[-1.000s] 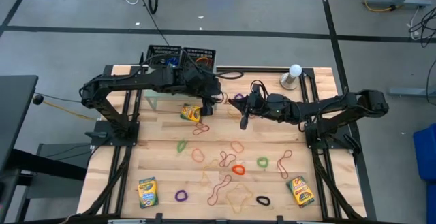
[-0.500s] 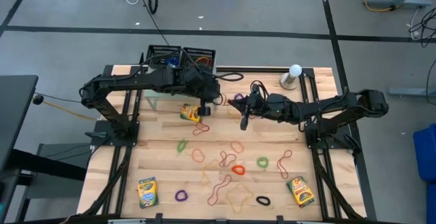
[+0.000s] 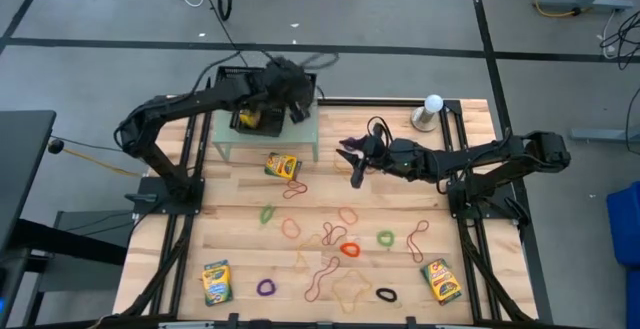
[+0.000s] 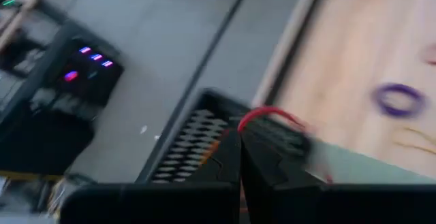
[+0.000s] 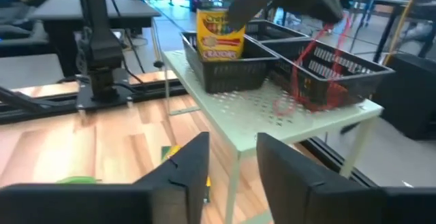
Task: Pick & Place Office Desk Supplies
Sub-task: Put the red rubber band into the top right black bin
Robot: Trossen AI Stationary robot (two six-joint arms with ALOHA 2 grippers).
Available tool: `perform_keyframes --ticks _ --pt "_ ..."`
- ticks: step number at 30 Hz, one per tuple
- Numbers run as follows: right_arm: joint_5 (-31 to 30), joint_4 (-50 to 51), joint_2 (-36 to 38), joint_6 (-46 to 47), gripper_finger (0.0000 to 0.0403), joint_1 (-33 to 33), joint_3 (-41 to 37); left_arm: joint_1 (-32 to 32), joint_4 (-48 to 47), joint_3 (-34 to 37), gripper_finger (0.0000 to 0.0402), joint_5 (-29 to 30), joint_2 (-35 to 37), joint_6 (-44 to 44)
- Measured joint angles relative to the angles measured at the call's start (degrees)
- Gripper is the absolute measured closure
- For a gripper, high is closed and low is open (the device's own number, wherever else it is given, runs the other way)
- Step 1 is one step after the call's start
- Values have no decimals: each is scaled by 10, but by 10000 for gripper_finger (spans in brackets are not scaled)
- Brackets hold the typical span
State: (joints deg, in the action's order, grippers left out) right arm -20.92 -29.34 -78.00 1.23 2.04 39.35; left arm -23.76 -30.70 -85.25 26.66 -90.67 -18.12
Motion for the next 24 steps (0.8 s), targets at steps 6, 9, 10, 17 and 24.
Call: perform_keyframes --ticks 6,9,10,17,24 --pt "-2 28 0 -3 238 0 0 -37 35 0 398 -16 0 7" --pt "-2 41 0 -5 242 0 0 -35 33 0 398 -21 5 -6" --pt "-2 44 0 -5 247 0 0 -32 32 0 398 -23 9 -6" --pt "0 46 0 -6 294 0 0 -5 -6 0 398 -47 55 0" --pt "6 46 0 -6 320 0 0 10 -6 0 397 -42 95 3"
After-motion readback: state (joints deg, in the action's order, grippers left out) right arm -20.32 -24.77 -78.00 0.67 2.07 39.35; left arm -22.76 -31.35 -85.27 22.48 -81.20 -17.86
